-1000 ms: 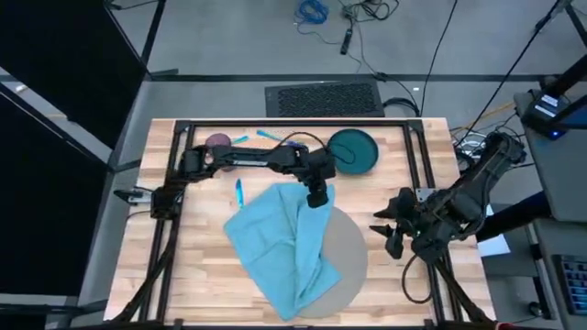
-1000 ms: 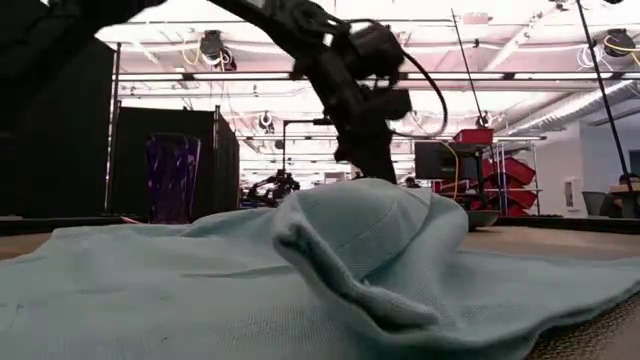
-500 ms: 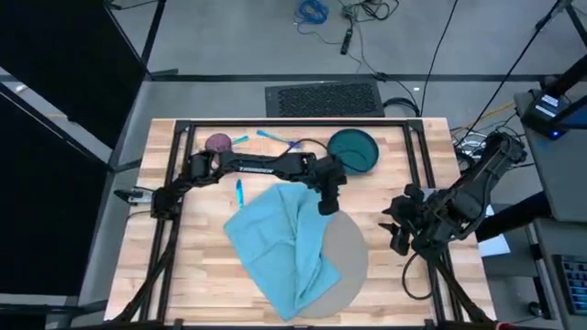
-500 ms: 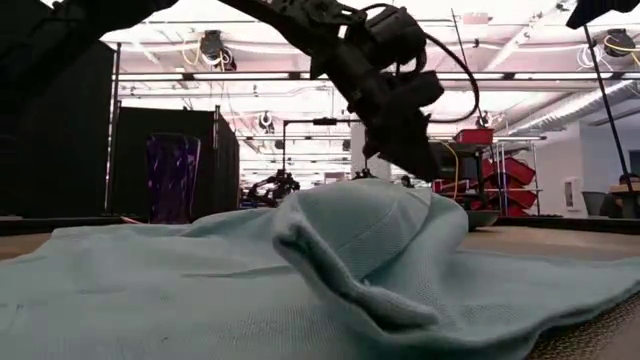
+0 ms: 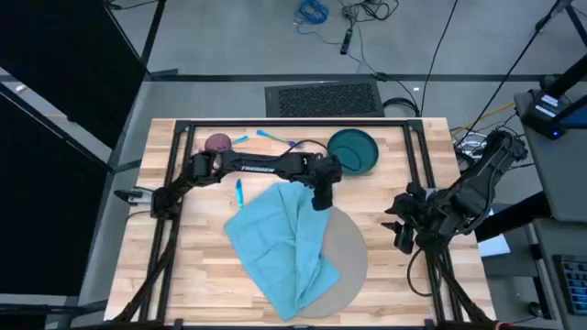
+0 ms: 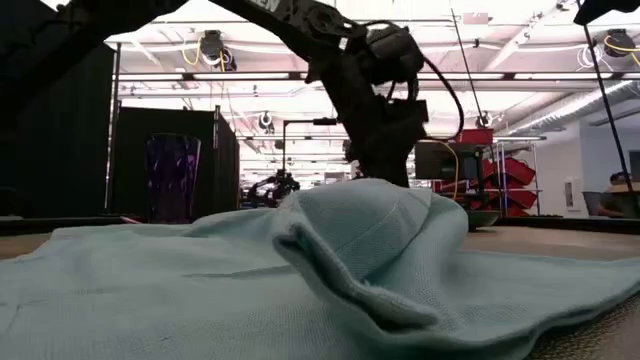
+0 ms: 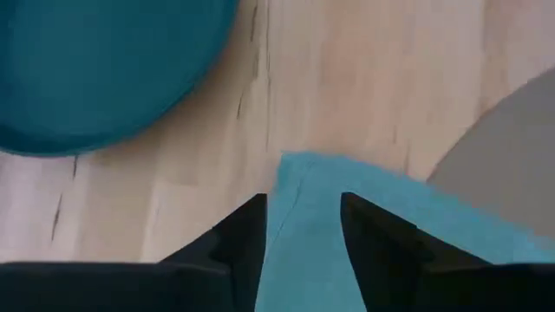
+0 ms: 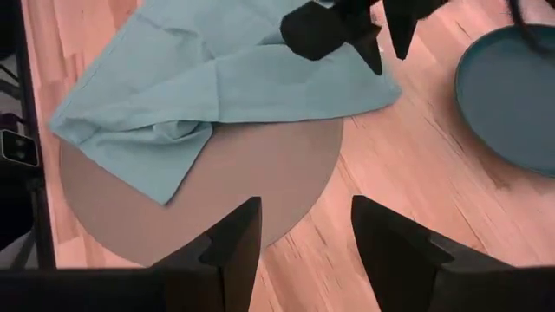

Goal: Set table place
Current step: Fold the blue napkin

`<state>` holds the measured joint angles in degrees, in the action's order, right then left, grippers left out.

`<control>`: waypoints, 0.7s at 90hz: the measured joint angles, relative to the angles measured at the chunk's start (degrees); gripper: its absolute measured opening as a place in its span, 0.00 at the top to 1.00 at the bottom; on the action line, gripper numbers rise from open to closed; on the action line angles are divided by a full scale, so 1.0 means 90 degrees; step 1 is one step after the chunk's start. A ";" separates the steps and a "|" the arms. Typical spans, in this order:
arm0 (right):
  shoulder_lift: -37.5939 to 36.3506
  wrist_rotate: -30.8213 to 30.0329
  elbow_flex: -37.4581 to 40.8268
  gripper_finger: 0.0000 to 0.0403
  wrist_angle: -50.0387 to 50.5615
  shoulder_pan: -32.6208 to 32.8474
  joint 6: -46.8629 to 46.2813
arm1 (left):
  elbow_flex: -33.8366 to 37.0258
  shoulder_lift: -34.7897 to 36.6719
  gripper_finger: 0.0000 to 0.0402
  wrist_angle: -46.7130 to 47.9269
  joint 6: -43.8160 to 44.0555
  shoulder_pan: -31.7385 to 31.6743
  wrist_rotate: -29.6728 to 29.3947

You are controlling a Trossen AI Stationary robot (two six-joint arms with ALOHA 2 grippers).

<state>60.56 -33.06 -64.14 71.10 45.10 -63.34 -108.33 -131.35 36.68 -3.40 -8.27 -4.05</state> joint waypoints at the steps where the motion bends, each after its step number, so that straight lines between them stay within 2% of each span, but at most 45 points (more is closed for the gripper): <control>1: -0.0007 0.0000 0.0000 0.59 -0.0001 0.0000 -0.0002 | -0.0002 -0.0013 0.66 -0.0012 0.0000 -0.0011 0.0000; 48: -0.0040 0.0015 0.0000 0.59 -0.0003 -0.0011 -0.0222 | 0.0000 -0.0386 0.66 0.0533 0.0010 -0.0192 -0.0074; 63: -0.0040 0.0017 0.0000 0.59 0.0006 -0.0121 -0.0220 | -0.0003 -0.0385 0.66 0.0733 0.0004 -0.0170 0.0477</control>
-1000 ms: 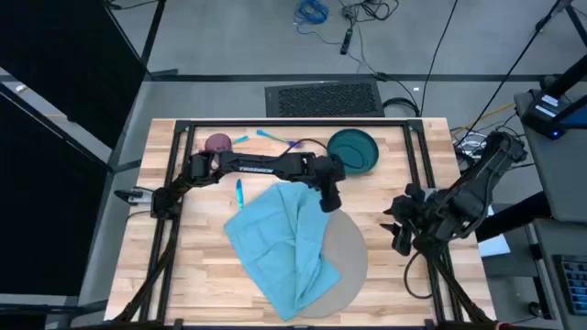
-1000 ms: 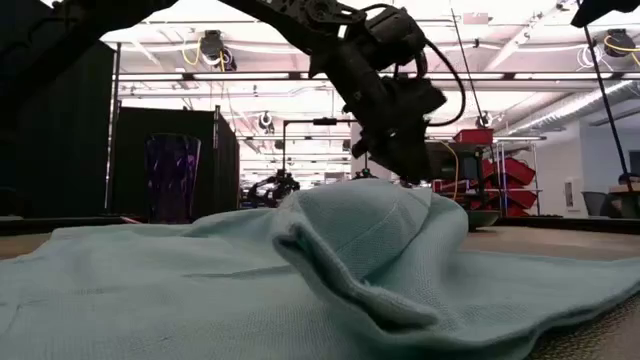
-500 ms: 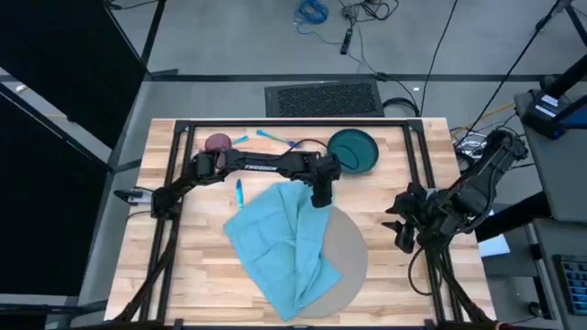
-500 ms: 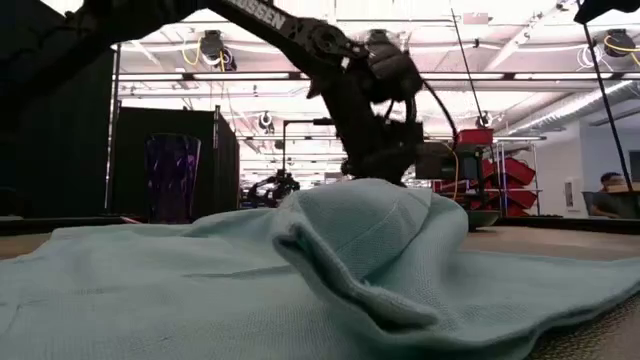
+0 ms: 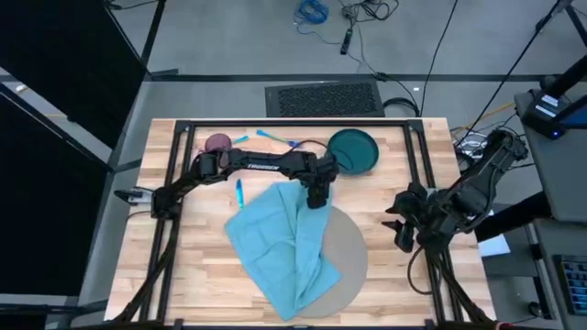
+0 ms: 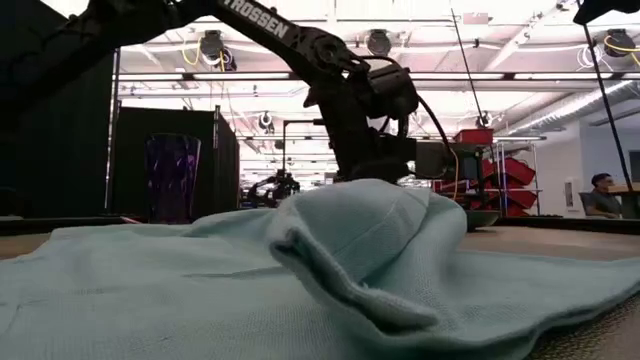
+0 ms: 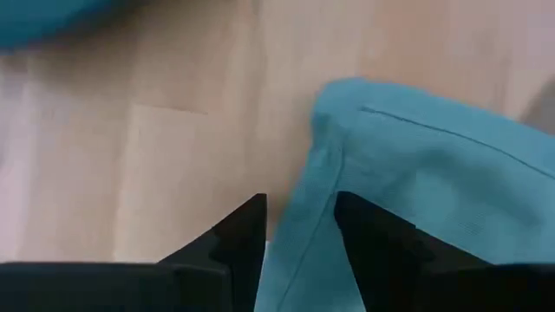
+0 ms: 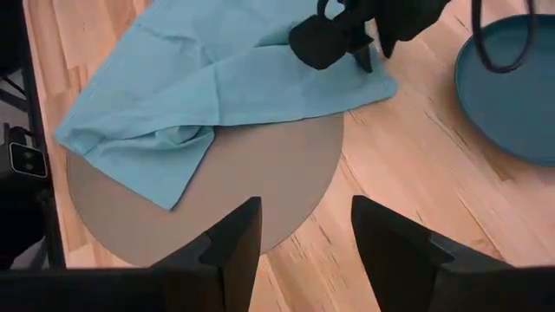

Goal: Set table place
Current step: Fold the blue napkin

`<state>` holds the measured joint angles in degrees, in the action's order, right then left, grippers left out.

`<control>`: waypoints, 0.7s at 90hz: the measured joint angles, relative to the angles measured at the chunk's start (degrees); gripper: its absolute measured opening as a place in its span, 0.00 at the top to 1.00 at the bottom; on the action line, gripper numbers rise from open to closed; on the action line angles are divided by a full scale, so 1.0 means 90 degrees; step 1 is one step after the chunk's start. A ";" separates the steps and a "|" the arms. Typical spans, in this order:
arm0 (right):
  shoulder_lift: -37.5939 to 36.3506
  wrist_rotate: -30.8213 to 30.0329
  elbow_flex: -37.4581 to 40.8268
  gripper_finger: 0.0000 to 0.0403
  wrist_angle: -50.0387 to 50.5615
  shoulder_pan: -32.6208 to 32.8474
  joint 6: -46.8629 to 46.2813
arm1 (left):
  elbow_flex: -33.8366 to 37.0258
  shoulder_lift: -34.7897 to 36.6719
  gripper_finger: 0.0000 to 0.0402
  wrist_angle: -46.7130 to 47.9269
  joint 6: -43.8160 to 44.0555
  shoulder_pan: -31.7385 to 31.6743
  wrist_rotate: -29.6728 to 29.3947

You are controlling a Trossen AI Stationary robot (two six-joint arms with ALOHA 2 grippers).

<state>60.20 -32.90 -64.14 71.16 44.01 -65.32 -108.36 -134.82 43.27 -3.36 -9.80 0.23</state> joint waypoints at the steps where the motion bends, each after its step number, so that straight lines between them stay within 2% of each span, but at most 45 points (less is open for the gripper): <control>1: 0.0000 0.0001 0.0000 0.59 0.0000 -0.0011 0.0000 | -0.0001 0.0001 0.66 0.0022 -0.0001 0.0004 0.0018; 23: 0.0000 0.0000 0.0000 0.59 0.0010 -0.0063 0.0037 | -0.0026 -0.0049 0.68 0.0246 -0.0054 0.0014 0.0073; 30: 0.0000 -0.0003 0.0001 0.59 0.0010 -0.0063 0.0032 | -0.0023 -0.0049 0.75 0.0297 -0.0018 0.0021 -0.0120; 38: 0.0000 -0.0003 0.0000 0.59 0.0011 -0.0063 0.0030 | -0.0001 0.0048 0.92 0.0339 -0.0017 0.0034 -0.0393; 41: 0.0000 -0.0003 0.0001 0.59 0.0015 -0.0063 0.0029 | 0.0009 0.0086 0.96 0.0336 -0.0014 0.0029 -0.0409; 63: 0.0000 -0.0018 0.0000 0.59 0.0041 -0.0063 -0.0002 | -0.0522 0.0332 1.00 0.0878 -0.0029 0.0250 -0.0896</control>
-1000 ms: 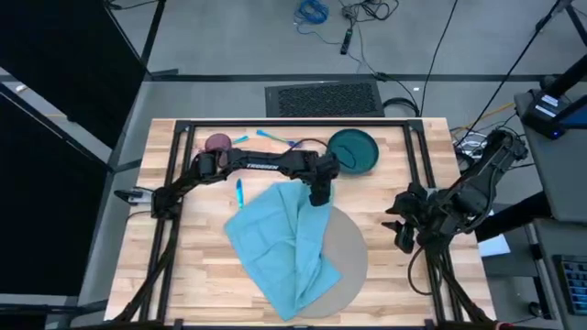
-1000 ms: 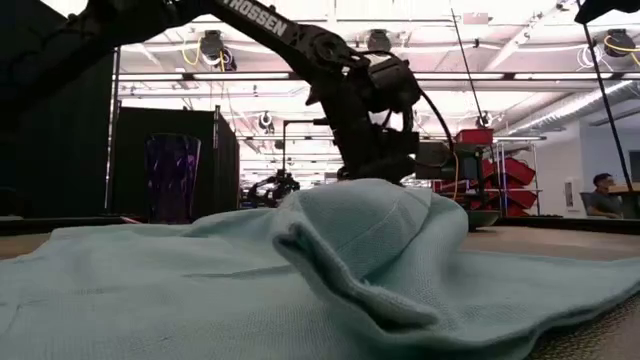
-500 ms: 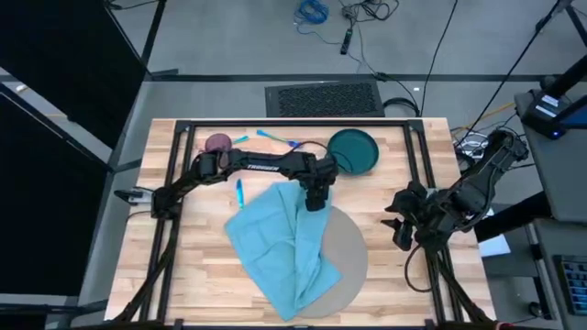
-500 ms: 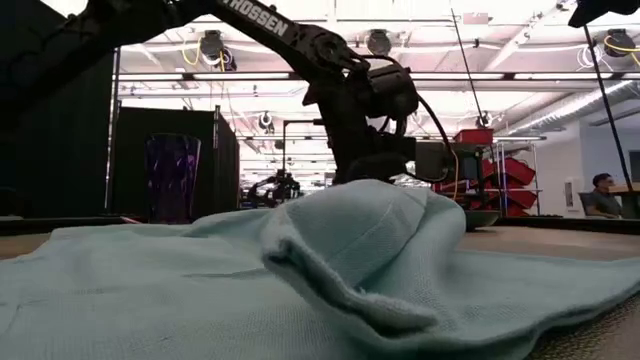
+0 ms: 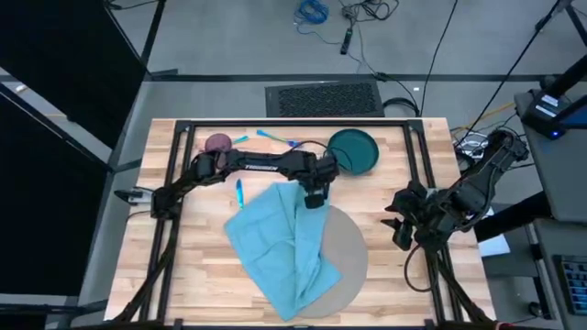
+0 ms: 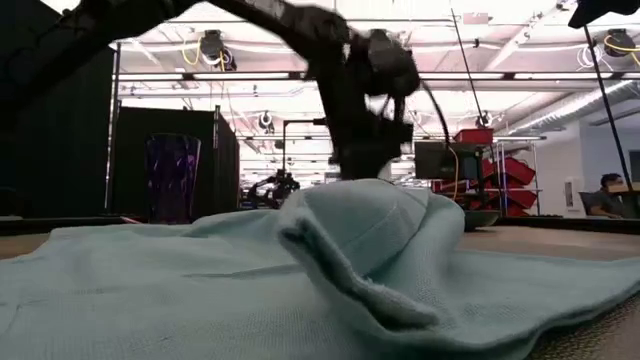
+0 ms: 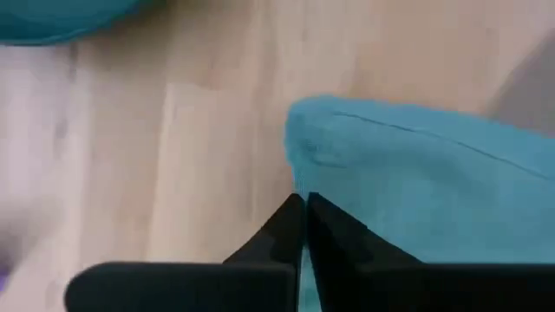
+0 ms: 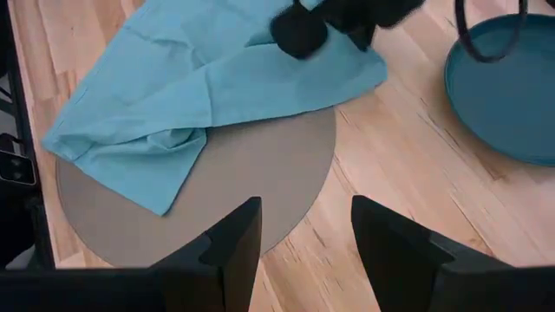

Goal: Set table place
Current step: Fold the blue napkin

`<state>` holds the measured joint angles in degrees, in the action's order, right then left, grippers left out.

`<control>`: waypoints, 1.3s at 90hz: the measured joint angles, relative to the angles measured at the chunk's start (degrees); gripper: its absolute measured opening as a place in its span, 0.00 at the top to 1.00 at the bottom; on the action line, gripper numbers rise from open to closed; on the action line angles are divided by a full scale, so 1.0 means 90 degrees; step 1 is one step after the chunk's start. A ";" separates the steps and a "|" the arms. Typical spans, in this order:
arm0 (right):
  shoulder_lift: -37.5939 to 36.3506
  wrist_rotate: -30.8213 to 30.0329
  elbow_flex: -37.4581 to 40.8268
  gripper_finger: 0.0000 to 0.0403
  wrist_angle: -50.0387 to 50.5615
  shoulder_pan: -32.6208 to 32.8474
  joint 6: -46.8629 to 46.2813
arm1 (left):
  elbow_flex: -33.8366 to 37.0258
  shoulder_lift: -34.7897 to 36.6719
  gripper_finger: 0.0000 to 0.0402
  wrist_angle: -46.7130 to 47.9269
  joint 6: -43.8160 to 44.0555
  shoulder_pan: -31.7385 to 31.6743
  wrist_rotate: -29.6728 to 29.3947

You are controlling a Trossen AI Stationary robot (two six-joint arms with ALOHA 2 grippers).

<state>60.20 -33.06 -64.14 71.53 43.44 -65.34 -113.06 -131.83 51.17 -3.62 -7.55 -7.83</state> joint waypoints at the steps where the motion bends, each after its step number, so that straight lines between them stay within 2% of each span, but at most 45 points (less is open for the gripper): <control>1: 0.0000 -0.0002 0.0000 0.59 0.0000 0.0000 0.0000 | -0.0035 0.0011 1.00 0.0018 -0.0001 0.0015 -0.0017; 15: -0.0001 -0.0010 0.0002 0.59 0.0007 0.0000 -0.0002 | -0.0213 0.0222 1.00 0.0761 0.0004 0.0265 -0.0214; 26: -0.0003 -0.0009 0.0002 0.59 0.0023 0.0000 -0.0074 | -0.0226 0.0496 1.00 0.1802 0.0231 0.0470 -0.0413; 32: 0.0004 0.0005 0.0002 0.59 0.0036 0.0000 -0.0155 | -0.0181 0.0599 1.00 0.2717 0.0409 0.0596 -0.0567; 55: 0.0005 0.0017 0.0002 0.59 0.0066 0.0002 -0.0160 | -0.0171 0.0793 1.00 0.4384 0.1015 0.1133 -0.0710; 75: 0.0000 0.0050 0.0002 0.59 0.0092 0.0005 -0.0131 | -0.0111 0.1269 1.00 0.4330 0.1466 0.1568 -0.0462; 91: 0.0002 0.0185 0.0002 0.59 0.0102 0.0002 -0.0058 | -0.0087 0.1914 1.00 0.4310 0.2263 0.1836 -0.0491; 98: 0.0000 0.0186 0.0002 0.59 0.0095 0.0005 -0.0051 | 0.0040 0.2340 1.00 0.4292 0.2666 0.1994 -0.0746; 107: 0.0000 0.0186 0.0002 0.59 0.0092 0.0005 -0.0048 | 0.0578 0.2941 1.00 0.4288 0.3144 0.2155 -0.1081; 117: 0.0000 0.0209 0.0002 0.59 0.0087 0.0002 -0.0008 | 0.1768 0.3730 1.00 0.4290 0.3841 0.2205 -0.1243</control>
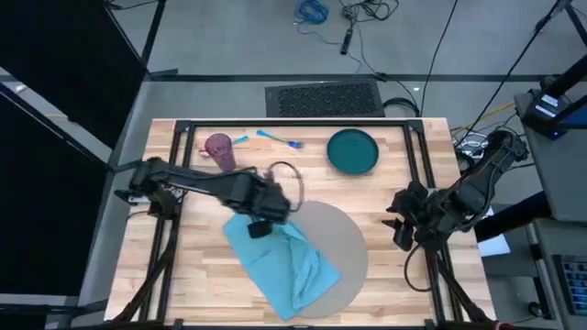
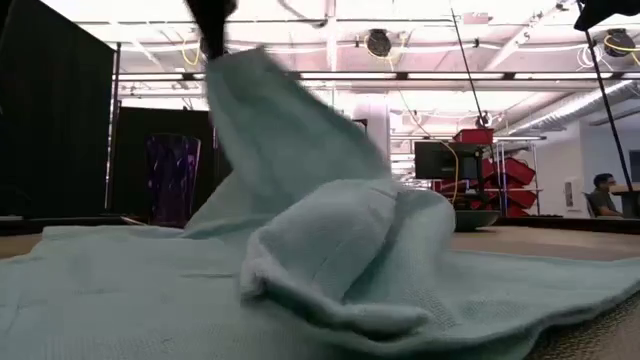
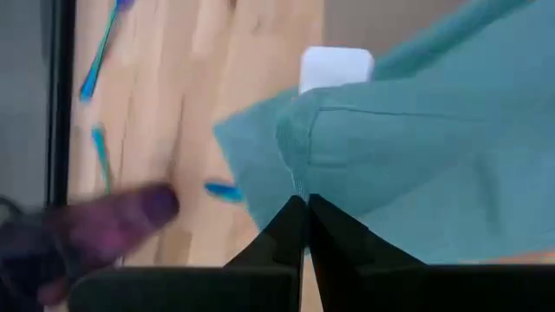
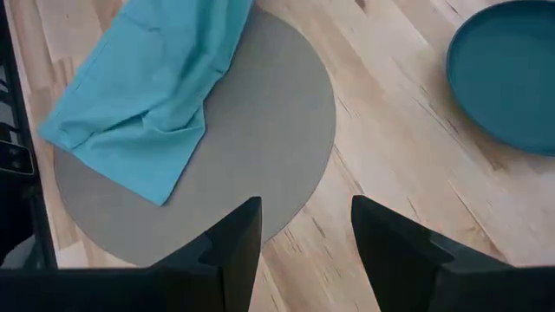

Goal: Set table place
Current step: Fold the blue napkin

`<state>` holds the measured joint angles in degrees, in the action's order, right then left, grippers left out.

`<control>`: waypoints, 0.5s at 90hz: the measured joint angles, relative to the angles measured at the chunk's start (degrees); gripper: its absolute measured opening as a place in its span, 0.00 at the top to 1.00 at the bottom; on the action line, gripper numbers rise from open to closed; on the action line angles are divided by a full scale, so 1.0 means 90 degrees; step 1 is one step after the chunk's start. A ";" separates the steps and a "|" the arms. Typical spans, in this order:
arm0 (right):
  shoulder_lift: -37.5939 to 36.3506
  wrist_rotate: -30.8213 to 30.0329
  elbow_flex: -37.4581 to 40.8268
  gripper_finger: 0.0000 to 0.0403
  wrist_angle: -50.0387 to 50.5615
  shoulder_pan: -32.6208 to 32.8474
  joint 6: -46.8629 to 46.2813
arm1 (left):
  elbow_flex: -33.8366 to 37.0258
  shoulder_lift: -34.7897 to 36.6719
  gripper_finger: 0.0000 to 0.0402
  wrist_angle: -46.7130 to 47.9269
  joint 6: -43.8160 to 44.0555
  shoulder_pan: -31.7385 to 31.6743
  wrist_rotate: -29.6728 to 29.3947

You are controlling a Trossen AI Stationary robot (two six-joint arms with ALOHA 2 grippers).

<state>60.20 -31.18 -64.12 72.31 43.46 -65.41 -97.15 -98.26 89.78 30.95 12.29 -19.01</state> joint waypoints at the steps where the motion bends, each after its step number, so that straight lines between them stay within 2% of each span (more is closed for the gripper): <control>1: 0.0000 0.0002 0.0000 0.59 -0.0002 0.0000 0.0000 | 0.0154 0.0082 1.00 -0.0006 0.0063 0.0000 -0.0010; 9: 0.0000 0.0004 0.0000 0.59 -0.0032 0.0000 0.0001 | 0.1389 0.0770 1.00 -0.0412 0.0418 0.0004 0.0010; 26: 0.0000 -0.0023 0.0000 0.59 -0.0414 -0.0073 0.0034 | 0.3721 0.1629 1.00 -0.2740 0.0531 0.0008 0.0784; 35: 0.0025 -0.0029 0.0000 0.59 -0.0906 -0.0143 0.0194 | 0.4533 0.1736 1.00 -0.3300 0.0664 0.0064 0.1144; 45: 0.0121 0.0024 0.0000 0.59 -0.1540 -0.0265 0.0520 | 0.5021 0.1732 1.00 -0.3222 0.0711 0.0155 0.1259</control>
<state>61.30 -30.96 -64.12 58.46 41.08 -60.73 -51.96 -82.67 60.79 37.36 13.69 -7.68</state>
